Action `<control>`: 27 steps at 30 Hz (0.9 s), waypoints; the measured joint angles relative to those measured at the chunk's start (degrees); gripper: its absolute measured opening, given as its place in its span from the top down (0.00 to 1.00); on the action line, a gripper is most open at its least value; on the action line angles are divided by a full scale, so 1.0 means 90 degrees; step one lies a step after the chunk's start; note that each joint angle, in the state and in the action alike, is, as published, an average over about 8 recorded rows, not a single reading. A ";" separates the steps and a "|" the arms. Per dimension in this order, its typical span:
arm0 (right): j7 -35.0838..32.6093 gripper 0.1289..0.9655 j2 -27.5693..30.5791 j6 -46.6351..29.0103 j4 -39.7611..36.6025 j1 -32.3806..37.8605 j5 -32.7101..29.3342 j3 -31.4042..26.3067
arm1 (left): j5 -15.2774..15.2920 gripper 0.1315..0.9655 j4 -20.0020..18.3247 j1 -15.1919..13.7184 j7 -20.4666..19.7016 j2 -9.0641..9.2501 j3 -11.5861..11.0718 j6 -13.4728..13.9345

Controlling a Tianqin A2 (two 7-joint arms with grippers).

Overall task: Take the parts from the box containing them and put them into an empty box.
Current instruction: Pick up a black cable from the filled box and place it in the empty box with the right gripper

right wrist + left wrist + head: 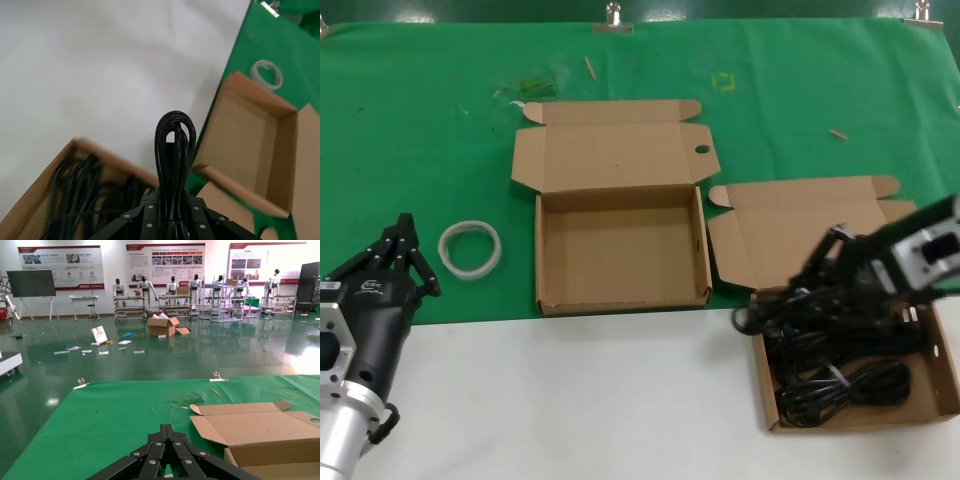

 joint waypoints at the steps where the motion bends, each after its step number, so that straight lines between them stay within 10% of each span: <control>1: 0.0047 0.91 -0.0096 -0.0001 -0.0081 0.0058 0.0002 -0.0024 | 0.0000 0.99 0.0000 0.0000 0.0000 0.0000 0.0000 0.0000; 27: -0.1862 0.91 -0.3490 0.1276 -0.5126 0.2161 -0.0222 -0.0390 | 0.0000 0.99 0.0000 0.0000 0.0000 0.0000 0.0000 0.0000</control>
